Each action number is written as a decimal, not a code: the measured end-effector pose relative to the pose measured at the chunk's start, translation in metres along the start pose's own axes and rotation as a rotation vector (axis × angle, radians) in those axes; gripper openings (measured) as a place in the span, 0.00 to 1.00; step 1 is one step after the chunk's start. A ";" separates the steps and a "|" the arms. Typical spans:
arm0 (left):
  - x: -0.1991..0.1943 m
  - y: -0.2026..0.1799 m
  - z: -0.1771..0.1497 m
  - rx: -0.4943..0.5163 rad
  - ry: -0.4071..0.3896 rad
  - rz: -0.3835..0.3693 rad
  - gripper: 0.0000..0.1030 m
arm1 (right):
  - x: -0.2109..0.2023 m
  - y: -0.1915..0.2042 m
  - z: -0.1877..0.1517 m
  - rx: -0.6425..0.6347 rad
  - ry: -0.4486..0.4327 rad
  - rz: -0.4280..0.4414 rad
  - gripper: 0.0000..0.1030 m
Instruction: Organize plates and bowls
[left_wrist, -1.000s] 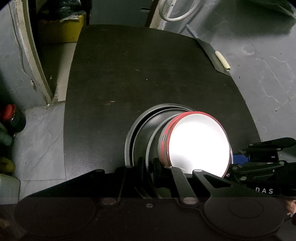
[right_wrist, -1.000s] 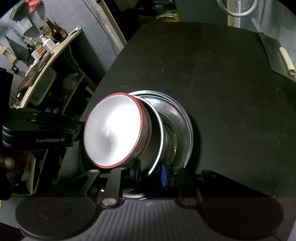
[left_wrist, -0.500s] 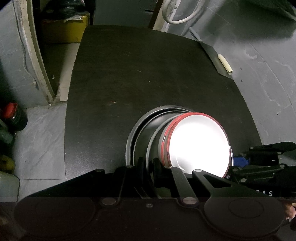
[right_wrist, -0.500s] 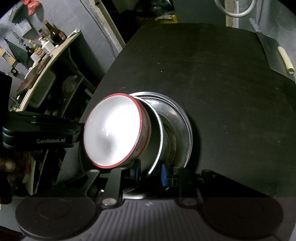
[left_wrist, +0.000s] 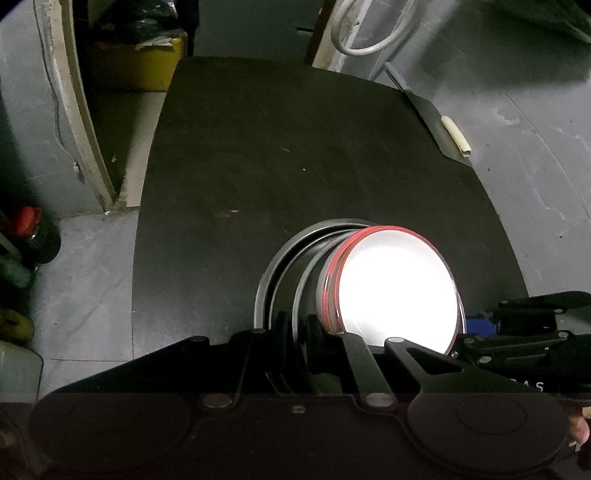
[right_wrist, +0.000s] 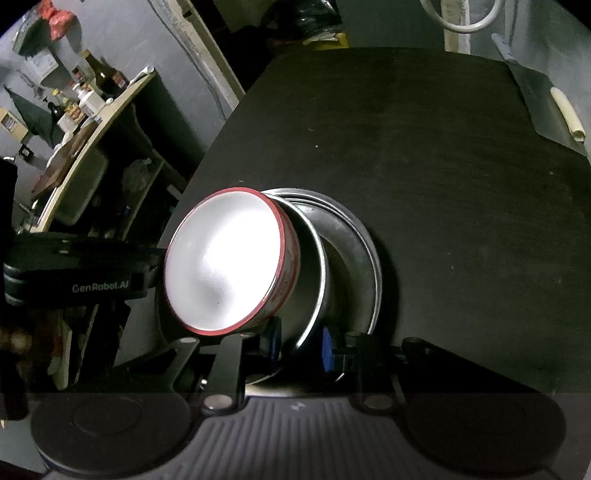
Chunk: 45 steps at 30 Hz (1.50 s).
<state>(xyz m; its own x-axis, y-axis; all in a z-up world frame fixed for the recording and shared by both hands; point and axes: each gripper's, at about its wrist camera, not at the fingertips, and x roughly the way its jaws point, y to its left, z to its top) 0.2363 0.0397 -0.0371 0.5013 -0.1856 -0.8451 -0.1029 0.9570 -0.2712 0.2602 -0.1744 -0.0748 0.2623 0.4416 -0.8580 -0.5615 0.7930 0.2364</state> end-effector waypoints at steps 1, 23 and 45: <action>-0.001 0.000 -0.001 -0.001 -0.001 0.001 0.08 | 0.001 0.000 0.000 0.006 -0.002 0.001 0.25; 0.001 -0.017 0.001 0.054 0.007 0.066 0.11 | -0.002 0.006 -0.012 0.026 -0.051 -0.037 0.25; -0.001 -0.022 -0.006 0.062 0.025 0.070 0.13 | -0.007 0.008 -0.024 0.063 -0.104 -0.058 0.24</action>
<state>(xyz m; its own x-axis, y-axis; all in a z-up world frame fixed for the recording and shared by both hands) 0.2325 0.0178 -0.0335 0.4733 -0.1227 -0.8723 -0.0827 0.9797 -0.1827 0.2350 -0.1807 -0.0779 0.3746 0.4330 -0.8198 -0.4939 0.8415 0.2188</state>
